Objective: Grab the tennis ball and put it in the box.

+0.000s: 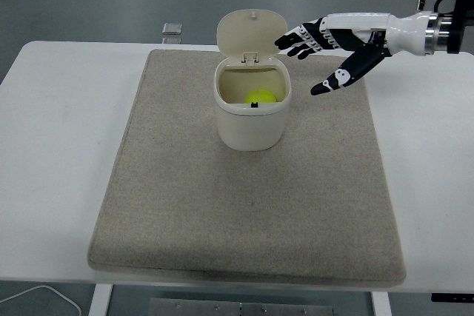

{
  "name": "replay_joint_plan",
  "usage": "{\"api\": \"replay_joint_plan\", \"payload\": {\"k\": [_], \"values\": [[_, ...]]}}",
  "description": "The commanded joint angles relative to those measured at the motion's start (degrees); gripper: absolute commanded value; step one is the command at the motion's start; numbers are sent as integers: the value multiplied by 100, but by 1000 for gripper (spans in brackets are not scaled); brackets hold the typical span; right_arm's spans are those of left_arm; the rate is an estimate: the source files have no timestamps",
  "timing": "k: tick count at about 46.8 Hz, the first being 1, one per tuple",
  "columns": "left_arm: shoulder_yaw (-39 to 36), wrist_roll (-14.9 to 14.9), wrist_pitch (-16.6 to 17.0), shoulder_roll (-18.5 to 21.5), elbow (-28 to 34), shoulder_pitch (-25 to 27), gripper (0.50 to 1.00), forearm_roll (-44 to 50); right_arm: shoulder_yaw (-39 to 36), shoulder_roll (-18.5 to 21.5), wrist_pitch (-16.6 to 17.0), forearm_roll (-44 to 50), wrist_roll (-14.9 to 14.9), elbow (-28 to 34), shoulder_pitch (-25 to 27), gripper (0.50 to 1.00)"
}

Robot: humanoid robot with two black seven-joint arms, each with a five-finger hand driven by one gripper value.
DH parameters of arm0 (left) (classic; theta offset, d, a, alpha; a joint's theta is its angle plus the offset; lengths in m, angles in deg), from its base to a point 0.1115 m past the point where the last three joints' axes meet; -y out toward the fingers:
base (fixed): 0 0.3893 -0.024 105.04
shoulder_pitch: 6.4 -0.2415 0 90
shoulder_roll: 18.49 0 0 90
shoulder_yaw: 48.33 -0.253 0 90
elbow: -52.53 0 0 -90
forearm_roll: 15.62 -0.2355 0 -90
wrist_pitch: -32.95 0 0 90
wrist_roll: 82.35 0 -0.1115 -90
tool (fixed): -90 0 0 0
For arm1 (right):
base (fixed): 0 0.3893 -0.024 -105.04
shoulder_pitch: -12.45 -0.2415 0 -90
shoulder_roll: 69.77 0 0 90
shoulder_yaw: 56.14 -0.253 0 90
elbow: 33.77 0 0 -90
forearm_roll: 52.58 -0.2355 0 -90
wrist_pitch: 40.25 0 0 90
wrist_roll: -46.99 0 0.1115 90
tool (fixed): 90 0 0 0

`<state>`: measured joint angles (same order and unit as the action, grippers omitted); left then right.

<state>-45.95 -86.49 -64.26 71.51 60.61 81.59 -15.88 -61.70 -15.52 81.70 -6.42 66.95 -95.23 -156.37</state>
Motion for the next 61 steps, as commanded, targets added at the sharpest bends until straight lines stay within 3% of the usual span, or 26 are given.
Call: {"api": "replay_joint_plan", "payload": {"k": [1, 16, 34, 44, 61], "values": [[-1, 0, 0, 0, 0, 0, 996, 0, 11, -169, -4, -2, -1, -51, 17, 911], [-1, 0, 0, 0, 0, 0, 996, 0, -32, -390, -48, -291, -114, 186, 377, 909], [-1, 0, 0, 0, 0, 0, 996, -9, -76, -275, -118, -2039, -212, 1241, 658, 909], [-1, 0, 0, 0, 0, 0, 996, 0, -76, -223, -373, -2910, -291, 1478, 869, 909], [-1, 0, 9, 0, 0, 0, 996, 0, -76, 384, -1023, -4238, -299, 1883, 974, 909]]}}
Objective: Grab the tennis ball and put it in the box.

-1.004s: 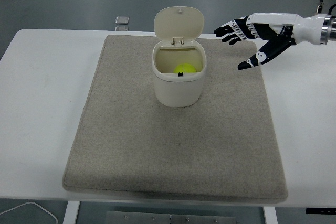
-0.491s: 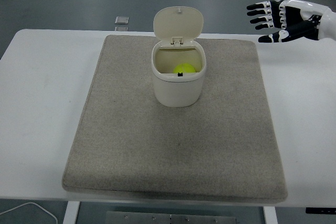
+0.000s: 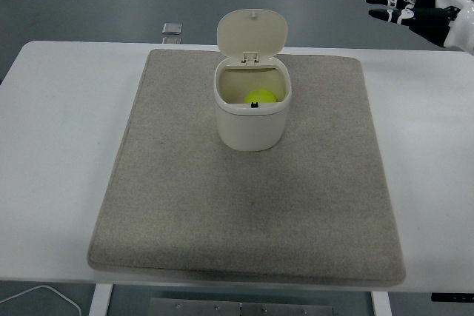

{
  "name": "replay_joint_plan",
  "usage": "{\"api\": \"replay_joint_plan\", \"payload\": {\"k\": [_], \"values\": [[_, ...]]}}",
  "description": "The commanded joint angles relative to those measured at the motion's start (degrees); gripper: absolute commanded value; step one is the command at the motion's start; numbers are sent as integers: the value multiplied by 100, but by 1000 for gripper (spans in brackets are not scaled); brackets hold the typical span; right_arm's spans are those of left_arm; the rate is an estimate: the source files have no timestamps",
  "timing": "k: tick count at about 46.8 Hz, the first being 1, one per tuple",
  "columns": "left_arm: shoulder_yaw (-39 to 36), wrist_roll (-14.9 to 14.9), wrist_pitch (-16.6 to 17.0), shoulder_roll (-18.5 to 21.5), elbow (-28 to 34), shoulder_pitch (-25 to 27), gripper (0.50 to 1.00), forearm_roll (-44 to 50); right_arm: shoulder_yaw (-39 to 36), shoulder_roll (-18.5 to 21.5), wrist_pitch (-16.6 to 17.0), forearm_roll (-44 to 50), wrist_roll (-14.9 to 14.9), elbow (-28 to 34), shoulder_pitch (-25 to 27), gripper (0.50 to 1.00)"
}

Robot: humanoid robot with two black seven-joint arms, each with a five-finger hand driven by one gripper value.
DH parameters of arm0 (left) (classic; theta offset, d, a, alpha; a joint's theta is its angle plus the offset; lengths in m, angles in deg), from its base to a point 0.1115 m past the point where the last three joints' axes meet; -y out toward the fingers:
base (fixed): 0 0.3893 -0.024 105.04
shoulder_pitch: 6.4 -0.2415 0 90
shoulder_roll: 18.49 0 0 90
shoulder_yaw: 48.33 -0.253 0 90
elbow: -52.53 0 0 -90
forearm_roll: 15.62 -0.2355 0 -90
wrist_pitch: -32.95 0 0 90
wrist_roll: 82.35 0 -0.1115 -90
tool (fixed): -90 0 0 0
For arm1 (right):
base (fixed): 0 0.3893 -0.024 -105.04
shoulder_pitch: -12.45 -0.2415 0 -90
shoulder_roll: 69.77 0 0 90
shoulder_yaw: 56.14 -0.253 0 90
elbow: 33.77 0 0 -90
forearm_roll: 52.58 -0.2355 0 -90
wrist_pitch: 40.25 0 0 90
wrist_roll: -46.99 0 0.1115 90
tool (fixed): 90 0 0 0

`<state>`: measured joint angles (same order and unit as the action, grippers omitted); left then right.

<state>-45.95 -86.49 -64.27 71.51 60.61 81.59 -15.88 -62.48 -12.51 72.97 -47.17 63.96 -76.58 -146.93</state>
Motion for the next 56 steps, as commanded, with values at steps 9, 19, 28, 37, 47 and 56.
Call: {"api": "replay_joint_plan", "payload": {"k": [9, 19, 28, 37, 47, 56], "values": [[0, 1, 0, 0, 0, -1, 996, 0, 2, 224, -335, -601, 0, 97, 110, 909], [0, 1, 9, 0, 0, -1, 996, 0, -7, 443, -590, -1217, -9, 177, 162, 907], [0, 1, 0, 0, -9, -1, 996, 0, -86, 936, -1099, -1990, -272, 607, 241, 907], [-9, 1, 0, 0, -9, -1, 996, 0, -569, 1138, -1328, -2140, -448, 809, 408, 909], [-9, 1, 9, 0, -9, -1, 996, 0, -631, 1340, -1328, -2044, -404, 809, 452, 911], [0, 1, 9, 0, -9, -1, 996, 0, -640, 1393, -1320, -2026, -396, 809, 523, 911]]}}
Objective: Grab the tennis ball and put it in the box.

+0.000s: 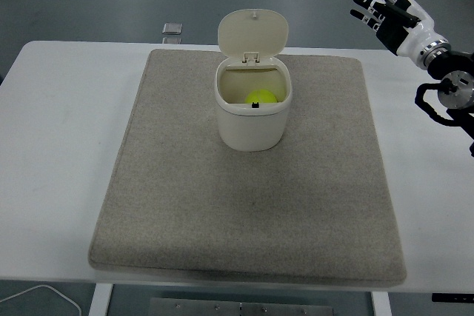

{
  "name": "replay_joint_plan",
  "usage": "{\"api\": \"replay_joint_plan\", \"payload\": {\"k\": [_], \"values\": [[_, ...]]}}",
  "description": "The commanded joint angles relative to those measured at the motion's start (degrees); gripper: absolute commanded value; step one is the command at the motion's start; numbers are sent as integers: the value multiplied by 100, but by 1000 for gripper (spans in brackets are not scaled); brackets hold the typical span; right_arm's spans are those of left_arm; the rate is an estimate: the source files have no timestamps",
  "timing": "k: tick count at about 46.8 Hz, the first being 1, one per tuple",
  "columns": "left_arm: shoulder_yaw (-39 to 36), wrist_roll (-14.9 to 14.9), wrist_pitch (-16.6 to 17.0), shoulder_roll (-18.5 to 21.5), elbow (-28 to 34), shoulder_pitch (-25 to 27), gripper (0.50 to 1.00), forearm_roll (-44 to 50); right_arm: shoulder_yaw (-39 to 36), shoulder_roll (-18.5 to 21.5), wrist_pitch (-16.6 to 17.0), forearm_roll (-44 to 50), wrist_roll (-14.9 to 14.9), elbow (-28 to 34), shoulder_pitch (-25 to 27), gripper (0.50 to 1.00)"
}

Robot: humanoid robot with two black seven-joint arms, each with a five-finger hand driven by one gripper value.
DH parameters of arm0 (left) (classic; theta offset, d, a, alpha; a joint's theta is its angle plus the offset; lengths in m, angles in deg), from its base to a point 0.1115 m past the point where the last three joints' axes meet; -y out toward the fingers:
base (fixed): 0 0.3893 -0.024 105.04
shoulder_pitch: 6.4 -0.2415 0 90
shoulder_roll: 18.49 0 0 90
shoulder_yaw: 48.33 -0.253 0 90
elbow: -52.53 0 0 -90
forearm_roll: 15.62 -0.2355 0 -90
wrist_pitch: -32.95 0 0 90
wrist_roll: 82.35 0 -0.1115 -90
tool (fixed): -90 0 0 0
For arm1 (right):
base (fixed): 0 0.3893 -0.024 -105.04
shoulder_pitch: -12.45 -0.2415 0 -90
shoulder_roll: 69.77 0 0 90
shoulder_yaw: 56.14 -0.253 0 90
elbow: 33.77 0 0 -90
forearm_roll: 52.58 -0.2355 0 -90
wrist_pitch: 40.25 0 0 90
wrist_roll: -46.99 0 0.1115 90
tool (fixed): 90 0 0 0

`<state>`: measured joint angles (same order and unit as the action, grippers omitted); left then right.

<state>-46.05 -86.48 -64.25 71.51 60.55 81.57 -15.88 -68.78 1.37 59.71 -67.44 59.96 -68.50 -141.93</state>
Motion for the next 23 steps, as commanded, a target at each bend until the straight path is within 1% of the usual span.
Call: {"api": "replay_joint_plan", "payload": {"k": [1, 19, 23], "values": [[1, -1, -1, 0, 6, 2, 996, 0, -10, 4, 6, 1, 12, 1, 40, 911], [9, -1, -1, 0, -3, 2, 996, 0, -19, 4, -3, -8, 21, 1, 75, 911], [1, -1, -1, 0, -3, 2, 996, 0, -10, 74, -3, -8, 13, 19, 84, 911]]}}
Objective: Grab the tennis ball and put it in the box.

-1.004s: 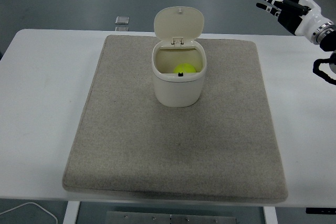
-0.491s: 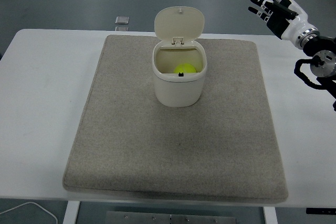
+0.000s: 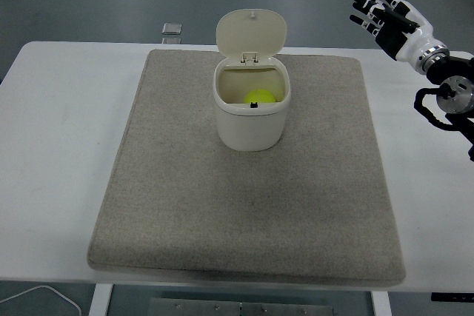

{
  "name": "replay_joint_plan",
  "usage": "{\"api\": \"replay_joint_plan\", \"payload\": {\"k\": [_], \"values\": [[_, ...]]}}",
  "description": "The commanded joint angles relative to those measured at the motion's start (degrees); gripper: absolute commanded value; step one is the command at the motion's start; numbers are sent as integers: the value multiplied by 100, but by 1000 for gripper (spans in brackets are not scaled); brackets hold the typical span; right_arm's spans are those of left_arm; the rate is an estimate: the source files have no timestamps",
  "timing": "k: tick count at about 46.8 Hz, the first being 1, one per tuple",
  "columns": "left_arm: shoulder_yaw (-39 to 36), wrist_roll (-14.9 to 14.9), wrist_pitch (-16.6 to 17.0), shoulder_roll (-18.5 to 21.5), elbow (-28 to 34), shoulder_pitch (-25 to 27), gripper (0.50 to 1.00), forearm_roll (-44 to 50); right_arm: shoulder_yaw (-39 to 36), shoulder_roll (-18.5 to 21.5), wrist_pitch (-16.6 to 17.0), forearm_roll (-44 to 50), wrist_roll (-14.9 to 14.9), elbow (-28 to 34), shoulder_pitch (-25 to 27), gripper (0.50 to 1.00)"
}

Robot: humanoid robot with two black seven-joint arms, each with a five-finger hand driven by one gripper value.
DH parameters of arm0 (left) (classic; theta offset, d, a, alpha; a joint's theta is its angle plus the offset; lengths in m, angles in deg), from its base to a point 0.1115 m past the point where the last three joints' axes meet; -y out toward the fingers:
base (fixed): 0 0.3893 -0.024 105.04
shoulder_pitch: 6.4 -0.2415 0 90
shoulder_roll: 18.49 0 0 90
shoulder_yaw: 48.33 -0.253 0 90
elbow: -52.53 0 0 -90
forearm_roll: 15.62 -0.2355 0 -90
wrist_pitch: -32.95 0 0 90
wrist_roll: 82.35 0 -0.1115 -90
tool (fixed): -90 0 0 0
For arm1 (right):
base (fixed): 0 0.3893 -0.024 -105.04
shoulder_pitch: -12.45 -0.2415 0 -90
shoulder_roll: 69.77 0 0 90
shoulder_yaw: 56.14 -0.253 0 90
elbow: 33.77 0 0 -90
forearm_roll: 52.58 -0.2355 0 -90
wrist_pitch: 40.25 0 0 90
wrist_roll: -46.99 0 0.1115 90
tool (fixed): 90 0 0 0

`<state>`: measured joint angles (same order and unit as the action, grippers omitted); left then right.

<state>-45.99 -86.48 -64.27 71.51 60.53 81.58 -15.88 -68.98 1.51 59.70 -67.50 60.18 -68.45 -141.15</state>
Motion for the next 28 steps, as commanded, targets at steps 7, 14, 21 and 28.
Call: {"api": "replay_joint_plan", "payload": {"k": [7, 14, 21, 28], "values": [[-5, 0, 0, 0, 0, 0, 996, 0, 1, 210, -20, -19, -9, 198, 67, 911], [-5, 0, 1, 0, 0, 0, 996, 0, -43, 219, -28, -89, -27, 234, 68, 911], [-5, 0, 9, 0, 9, 0, 996, 0, -272, 237, -20, -72, -71, 234, 76, 911], [4, 0, 0, 0, 0, 0, 996, 0, -272, 359, -20, -2, -62, 234, 85, 913]]}}
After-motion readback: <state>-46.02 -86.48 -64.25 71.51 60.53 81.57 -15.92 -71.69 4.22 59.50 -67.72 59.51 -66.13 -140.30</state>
